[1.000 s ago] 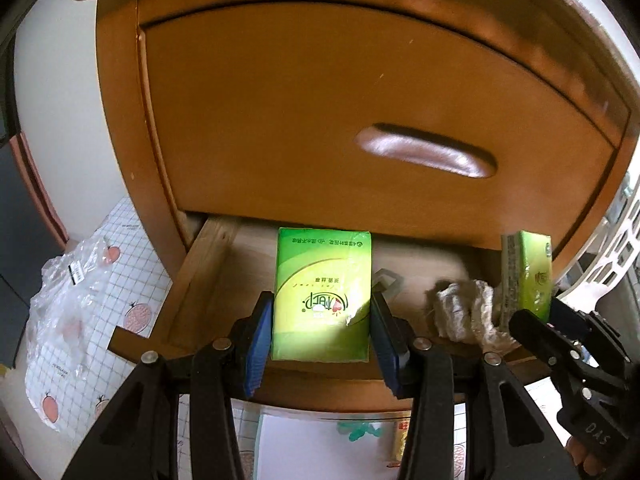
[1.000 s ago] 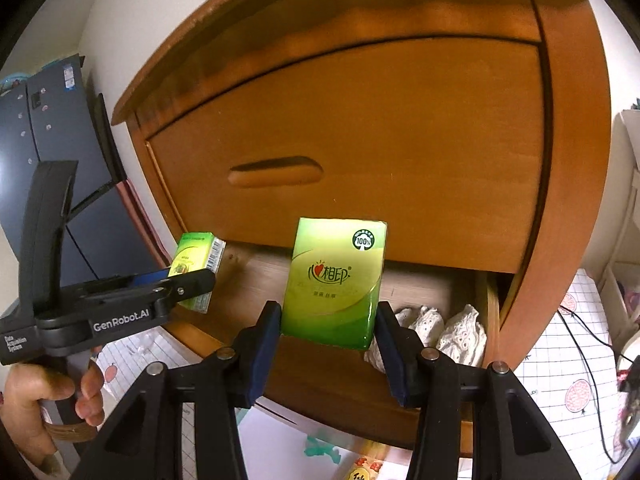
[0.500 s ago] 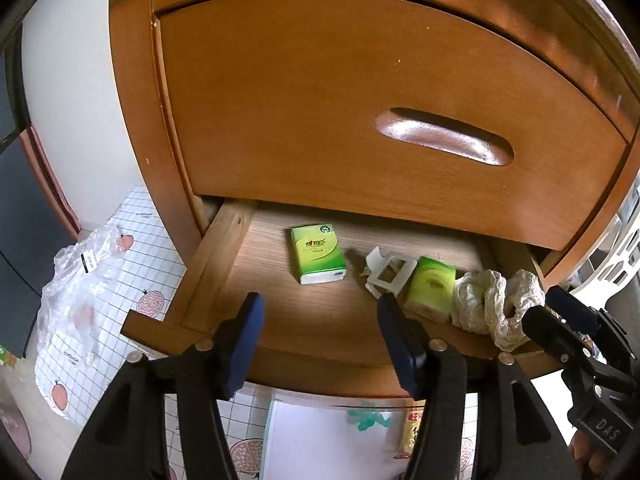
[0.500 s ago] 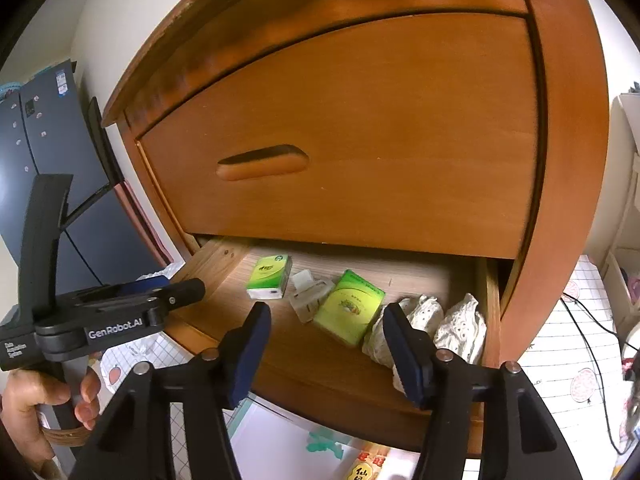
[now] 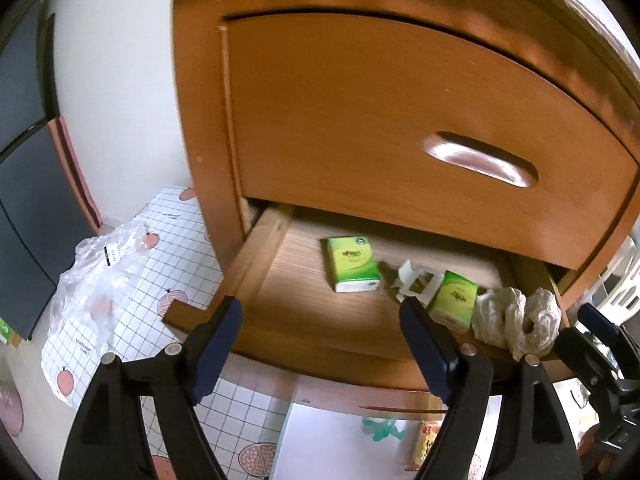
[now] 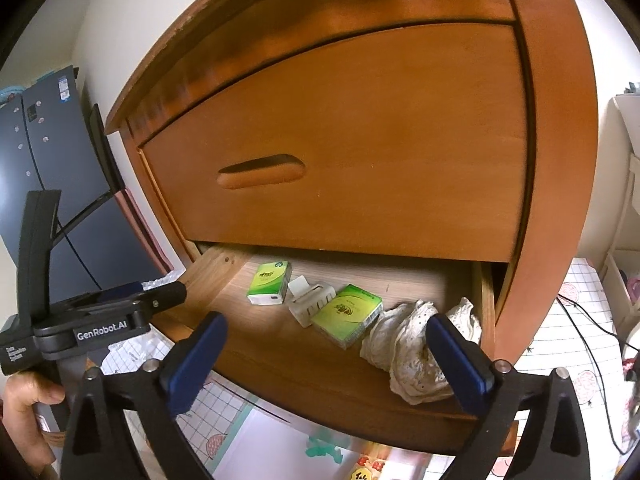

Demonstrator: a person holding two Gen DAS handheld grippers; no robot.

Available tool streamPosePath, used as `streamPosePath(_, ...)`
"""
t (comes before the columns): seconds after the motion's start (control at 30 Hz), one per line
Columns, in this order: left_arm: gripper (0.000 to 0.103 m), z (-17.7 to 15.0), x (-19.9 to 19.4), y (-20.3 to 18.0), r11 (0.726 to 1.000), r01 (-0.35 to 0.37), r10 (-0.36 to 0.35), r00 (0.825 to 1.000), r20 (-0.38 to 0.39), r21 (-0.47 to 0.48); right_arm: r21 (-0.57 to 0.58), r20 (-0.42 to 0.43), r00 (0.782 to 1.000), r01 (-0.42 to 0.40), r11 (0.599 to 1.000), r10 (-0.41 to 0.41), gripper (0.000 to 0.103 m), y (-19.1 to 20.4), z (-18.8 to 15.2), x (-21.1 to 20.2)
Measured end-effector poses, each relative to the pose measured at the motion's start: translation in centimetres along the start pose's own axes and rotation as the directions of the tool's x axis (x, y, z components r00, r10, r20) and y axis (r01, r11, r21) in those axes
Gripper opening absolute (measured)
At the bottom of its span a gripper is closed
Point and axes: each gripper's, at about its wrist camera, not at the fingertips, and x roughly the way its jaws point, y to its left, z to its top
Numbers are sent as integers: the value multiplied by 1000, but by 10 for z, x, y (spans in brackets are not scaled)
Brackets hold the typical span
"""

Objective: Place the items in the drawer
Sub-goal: 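Open the left tool to drop the tissue pack in the drawer, then withdraw both tools from the drawer back over the tray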

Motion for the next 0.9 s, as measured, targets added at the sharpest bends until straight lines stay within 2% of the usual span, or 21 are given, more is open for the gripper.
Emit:
streamPosePath(0.03, 96, 0, -1, 2, 1000, -8, 8, 1000, 8, -6, 0, 0, 1000, 2, 1000, -2, 102, 0, 0, 0)
streamPosePath(0.1, 103, -1, -4, 6, 1000, -23, 24, 999, 34, -19, 1, -2, 1000, 3, 1000, -3, 103, 0, -1, 0)
streamPosePath(0.37, 103, -6, -13, 23, 997, -12, 17, 998, 68, -71, -6, -7, 1000, -5, 1000, 5, 103, 1, -3, -1)
streamPosePath(0.5, 103, -9, -22, 27, 996, 16, -8, 996, 85, -88, -16, 4, 1000, -4, 1000, 4, 103, 1, -4, -9)
streamPosePath(0.67, 103, -24, -42, 28, 994, 63, -49, 988, 146, -87, -60, 20, 1000, -19, 998, 20, 103, 3, -11, -26)
streamPosePath(0.77, 103, -39, -49, 27, 995, 80, -71, 988, 140, -60, -87, 14, 999, -39, 995, 40, 103, 5, -20, -40)
streamPosePath(0.9, 103, -61, -51, 23, 992, 117, -113, 989, 93, -38, -78, -13, 996, -91, 993, 90, 103, 6, -31, -54)
